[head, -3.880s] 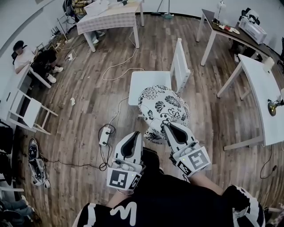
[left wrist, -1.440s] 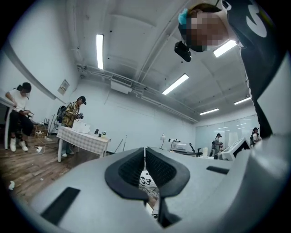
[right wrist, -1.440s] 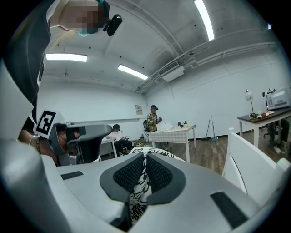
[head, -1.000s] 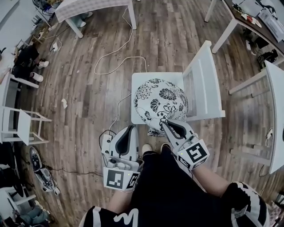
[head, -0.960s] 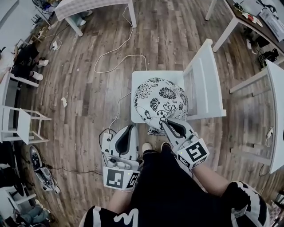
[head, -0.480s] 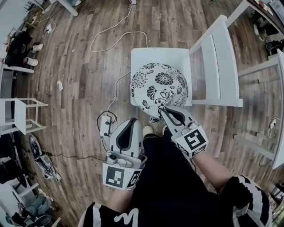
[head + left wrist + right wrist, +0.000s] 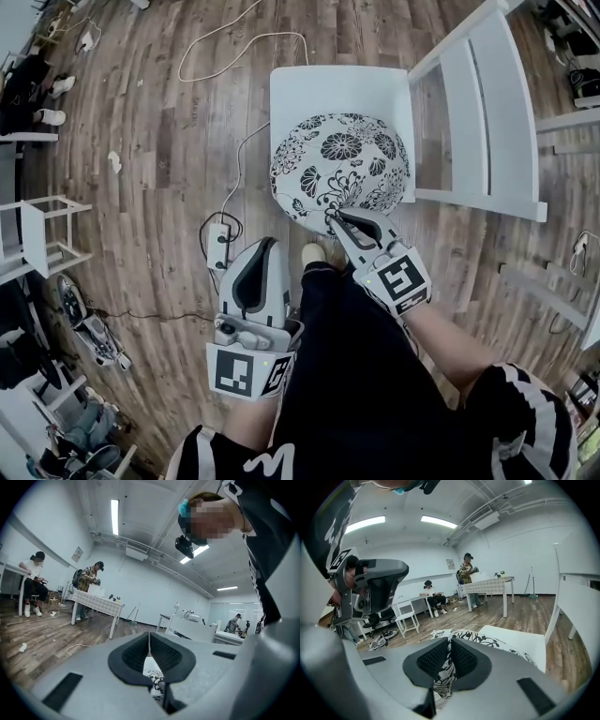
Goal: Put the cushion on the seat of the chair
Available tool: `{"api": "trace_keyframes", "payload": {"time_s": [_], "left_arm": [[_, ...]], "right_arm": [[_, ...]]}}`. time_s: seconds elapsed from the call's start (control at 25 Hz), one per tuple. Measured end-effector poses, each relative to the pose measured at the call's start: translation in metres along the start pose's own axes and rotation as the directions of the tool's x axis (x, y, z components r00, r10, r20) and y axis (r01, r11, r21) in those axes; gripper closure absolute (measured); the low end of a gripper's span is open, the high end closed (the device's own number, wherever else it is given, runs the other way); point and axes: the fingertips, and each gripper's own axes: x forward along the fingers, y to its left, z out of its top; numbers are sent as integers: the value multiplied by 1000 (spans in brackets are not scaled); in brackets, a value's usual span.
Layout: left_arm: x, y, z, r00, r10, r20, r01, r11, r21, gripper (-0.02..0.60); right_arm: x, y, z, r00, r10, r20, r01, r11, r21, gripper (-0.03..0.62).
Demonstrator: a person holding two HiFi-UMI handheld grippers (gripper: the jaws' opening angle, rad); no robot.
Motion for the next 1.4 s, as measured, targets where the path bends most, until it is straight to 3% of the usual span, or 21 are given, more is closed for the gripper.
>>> {"api": "trace_keyframes", "payload": {"time_s": [0.44, 0.92, 1.4], "left_arm": [[9, 14, -33, 999, -16, -51, 14, 1000, -23, 568], [15, 32, -46, 997, -18, -70, 15, 999, -39, 568], [10, 50, -57, 997, -5, -83, 1, 999, -52, 568]], "right_arm": [[42, -31, -36, 998, -38, -43, 39, 999, 8, 562], [89, -54, -46, 995, -65, -78, 64, 998, -15, 562], [135, -65, -64, 987, 2, -158, -31, 984, -176, 562]]}}
